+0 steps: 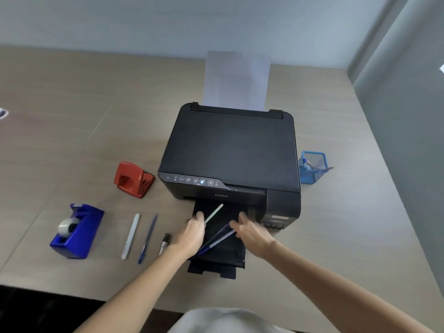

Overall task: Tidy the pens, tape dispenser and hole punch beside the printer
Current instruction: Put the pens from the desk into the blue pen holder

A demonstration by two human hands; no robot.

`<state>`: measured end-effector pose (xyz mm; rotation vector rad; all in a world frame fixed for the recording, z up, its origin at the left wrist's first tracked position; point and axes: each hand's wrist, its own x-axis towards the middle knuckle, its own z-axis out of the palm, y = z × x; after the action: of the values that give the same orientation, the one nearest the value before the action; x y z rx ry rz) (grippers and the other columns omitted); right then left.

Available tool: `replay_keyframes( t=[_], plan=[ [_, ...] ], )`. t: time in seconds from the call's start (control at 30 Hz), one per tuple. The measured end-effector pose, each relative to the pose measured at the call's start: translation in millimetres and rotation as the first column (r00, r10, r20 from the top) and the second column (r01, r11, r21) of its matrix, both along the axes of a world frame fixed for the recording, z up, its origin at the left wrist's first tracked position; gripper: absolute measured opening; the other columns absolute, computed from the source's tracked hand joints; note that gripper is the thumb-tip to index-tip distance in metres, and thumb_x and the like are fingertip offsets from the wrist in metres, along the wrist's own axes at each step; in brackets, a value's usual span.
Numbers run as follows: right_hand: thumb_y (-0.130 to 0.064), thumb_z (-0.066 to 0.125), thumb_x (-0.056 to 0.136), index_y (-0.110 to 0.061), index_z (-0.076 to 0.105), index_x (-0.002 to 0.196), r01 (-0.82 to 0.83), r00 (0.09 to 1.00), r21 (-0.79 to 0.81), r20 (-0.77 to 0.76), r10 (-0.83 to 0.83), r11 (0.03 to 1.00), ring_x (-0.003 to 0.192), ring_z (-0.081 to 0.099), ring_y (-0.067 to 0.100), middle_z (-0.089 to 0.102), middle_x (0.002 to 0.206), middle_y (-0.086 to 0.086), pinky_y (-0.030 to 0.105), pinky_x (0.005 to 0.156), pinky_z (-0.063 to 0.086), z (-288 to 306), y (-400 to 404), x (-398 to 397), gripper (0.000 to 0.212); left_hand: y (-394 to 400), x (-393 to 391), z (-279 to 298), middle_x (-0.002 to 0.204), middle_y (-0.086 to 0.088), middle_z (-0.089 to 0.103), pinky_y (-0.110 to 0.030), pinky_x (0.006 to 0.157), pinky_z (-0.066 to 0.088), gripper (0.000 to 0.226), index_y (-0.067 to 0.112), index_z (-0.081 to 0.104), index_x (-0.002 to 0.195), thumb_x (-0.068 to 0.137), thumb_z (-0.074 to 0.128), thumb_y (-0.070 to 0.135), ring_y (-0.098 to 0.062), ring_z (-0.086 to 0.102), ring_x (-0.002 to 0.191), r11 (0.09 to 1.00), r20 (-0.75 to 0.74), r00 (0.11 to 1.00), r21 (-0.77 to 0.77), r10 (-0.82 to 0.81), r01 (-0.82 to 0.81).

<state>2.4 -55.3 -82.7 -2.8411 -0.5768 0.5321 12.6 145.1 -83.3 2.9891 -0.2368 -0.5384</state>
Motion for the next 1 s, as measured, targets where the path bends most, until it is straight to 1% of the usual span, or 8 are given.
replay_keyframes(
  t=[0.17,0.37,0.47,0.6,0.7,0.83,0.9,1.0],
  plan=[
    [0.007,0.054,0.081,-0.010,0.045,0.113,-0.003,0.999,-0.074,0.033,0.006,0.997,0.091,0.058,0.037,0.042,0.117,0.015,0.041,0.063,0.051,-4.3,-0.2,-7.0,0.037,-8.8,-13.2,-7.4,0.109,-0.013,0.062,-0.043,0.073,0.052,0.029,0.004,0.044,0.121,0.100,0.046,0.024,-0.034,0.066,0.093,0.990,-0.087,0.996,-0.142,-0.004,-0.009],
    [0.003,0.045,0.088,-0.004,0.043,0.126,-0.020,0.999,-0.161,0.023,0.024,0.987,0.115,0.048,0.038,0.045,0.126,0.019,0.044,0.091,0.048,0.1,-23.7,-29.0,0.038,-13.0,-13.3,-12.4,0.121,-0.009,0.053,-0.035,0.082,0.054,0.033,0.009,0.048,0.125,0.093,0.058,0.012,-0.024,0.058,0.106,0.990,-0.038,0.991,0.066,-0.126,0.128],
    [0.008,0.036,0.086,-0.005,0.042,0.113,0.014,1.000,0.010,-0.017,-0.014,1.000,0.090,0.055,0.037,0.055,0.108,0.019,0.042,0.073,0.046,26.9,-39.6,-38.7,0.031,-11.6,-15.2,4.0,0.120,-0.009,0.054,-0.036,0.084,0.053,0.030,0.010,0.047,0.121,0.093,0.057,0.008,-0.024,0.055,0.108,0.980,-0.106,0.981,0.103,-0.161,0.172],
    [-0.005,0.039,0.095,-0.013,0.043,0.093,0.076,0.977,0.407,0.154,-0.150,0.910,0.060,0.034,0.014,0.044,0.077,-0.005,0.020,0.057,0.038,89.6,-84.5,-39.3,0.009,-10.2,-2.4,66.2,0.091,-0.006,0.063,-0.030,0.056,0.041,0.003,0.016,0.039,0.098,0.101,0.037,0.017,-0.017,0.051,0.065,0.964,-0.359,0.895,-0.127,-0.264,0.234],
    [-0.013,0.042,0.097,-0.010,0.053,0.090,0.239,0.795,0.590,0.337,-0.505,0.771,0.056,0.041,0.011,0.050,0.065,-0.008,0.005,0.057,0.034,115.9,-134.9,-26.9,0.014,-24.0,28.3,140.4,0.074,0.000,0.054,-0.028,0.058,0.034,0.022,0.009,0.045,0.095,0.103,0.032,0.024,-0.014,0.038,0.059,0.928,-0.449,0.828,-0.308,-0.337,0.211],
    [-0.001,0.049,0.091,-0.009,0.057,0.085,0.521,0.520,0.656,0.263,-0.812,0.546,0.054,0.057,0.017,0.061,0.061,0.001,0.011,0.056,0.037,109.9,-198.2,9.0,0.012,-94.9,79.7,208.7,0.075,0.007,0.056,-0.027,0.059,0.041,0.023,0.015,0.058,0.097,0.102,0.036,0.022,-0.010,0.045,0.055,0.867,-0.232,0.881,-0.398,-0.412,0.300],
    [0.000,0.048,0.090,-0.006,0.057,0.084,0.588,0.481,0.646,0.204,-0.852,0.487,0.058,0.058,0.027,0.061,0.062,0.003,0.026,0.058,0.040,102.0,-220.0,29.6,0.012,-148.0,106.4,215.0,0.079,0.002,0.060,-0.027,0.059,0.043,0.024,0.013,0.063,0.100,0.100,0.040,0.017,-0.011,0.053,0.058,0.870,-0.178,0.893,-0.365,-0.414,0.331],
    [-0.003,0.048,0.091,0.000,0.056,0.085,0.606,0.522,0.573,0.237,-0.819,0.552,0.061,0.055,0.038,0.063,0.066,0.014,0.036,0.058,0.041,89.9,-236.3,61.7,0.011,-221.6,143.7,195.6,0.083,-0.014,0.067,-0.033,0.068,0.051,0.022,0.000,0.067,0.093,0.096,0.046,0.007,-0.026,0.067,0.072,0.897,-0.132,0.930,-0.339,-0.344,0.283]
  ],
)
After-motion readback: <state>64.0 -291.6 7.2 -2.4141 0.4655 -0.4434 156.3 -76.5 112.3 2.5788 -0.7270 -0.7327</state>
